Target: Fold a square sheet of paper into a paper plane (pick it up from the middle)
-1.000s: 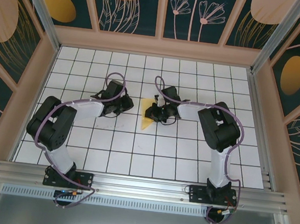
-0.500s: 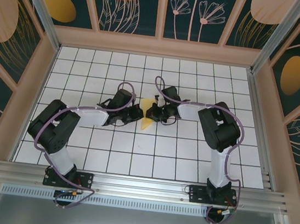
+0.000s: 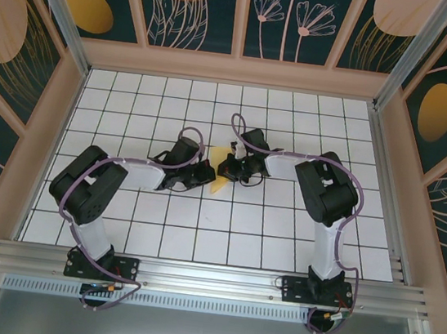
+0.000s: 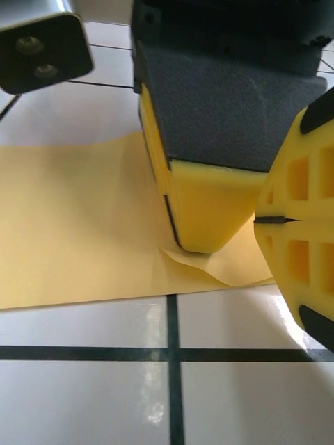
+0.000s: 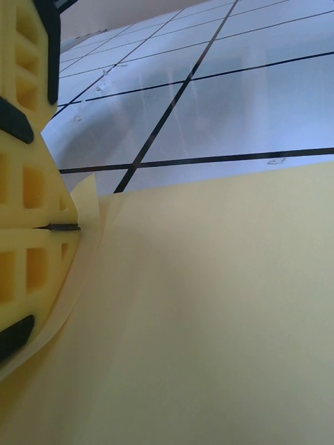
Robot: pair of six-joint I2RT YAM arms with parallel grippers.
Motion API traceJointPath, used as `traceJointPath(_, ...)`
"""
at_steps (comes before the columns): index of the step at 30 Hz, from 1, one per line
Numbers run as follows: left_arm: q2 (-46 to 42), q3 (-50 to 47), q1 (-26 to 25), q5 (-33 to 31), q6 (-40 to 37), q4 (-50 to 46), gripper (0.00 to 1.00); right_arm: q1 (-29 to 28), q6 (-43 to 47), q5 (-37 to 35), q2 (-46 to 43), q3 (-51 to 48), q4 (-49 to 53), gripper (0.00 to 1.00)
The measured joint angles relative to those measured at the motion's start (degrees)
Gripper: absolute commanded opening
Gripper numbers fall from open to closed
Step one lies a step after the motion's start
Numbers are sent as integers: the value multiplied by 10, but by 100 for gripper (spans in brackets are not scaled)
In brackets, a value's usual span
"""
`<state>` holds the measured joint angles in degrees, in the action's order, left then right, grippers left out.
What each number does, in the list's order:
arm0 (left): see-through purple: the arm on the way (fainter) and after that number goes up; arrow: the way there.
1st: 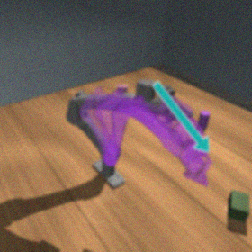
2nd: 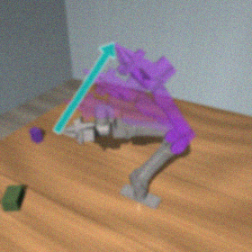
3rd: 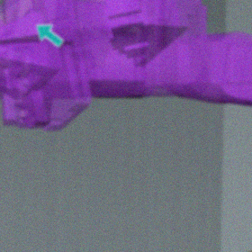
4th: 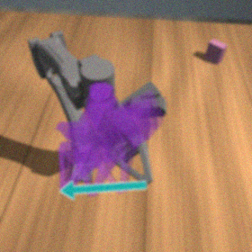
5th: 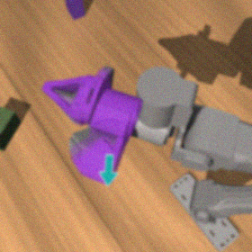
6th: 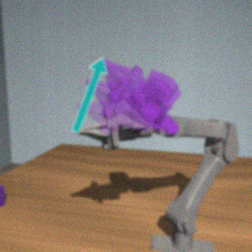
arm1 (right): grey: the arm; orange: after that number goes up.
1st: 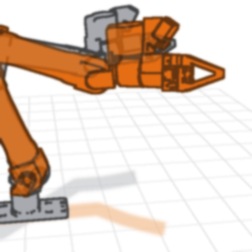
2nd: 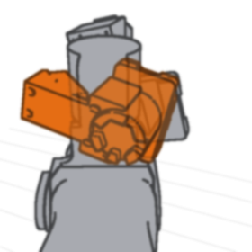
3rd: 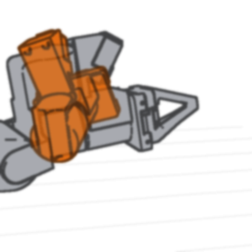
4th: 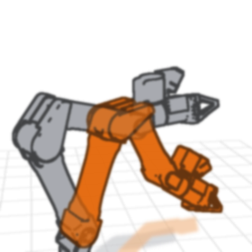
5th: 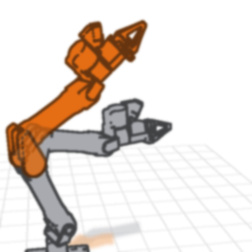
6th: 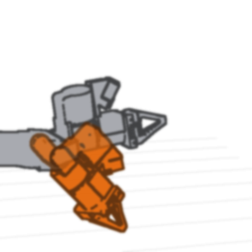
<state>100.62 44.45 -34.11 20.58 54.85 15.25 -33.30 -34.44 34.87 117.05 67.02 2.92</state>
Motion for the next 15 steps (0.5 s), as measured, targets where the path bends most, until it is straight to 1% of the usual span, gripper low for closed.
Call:
traceJointPath(7, 0, -23, -22, 17, 12, 13, 0, 1, 0, 2, 0, 0, 0, 0)
traceJointPath(15, 0, -31, -23, 20, 21, 18, 0, 2, -2, 6, 1, 0, -1, 0)
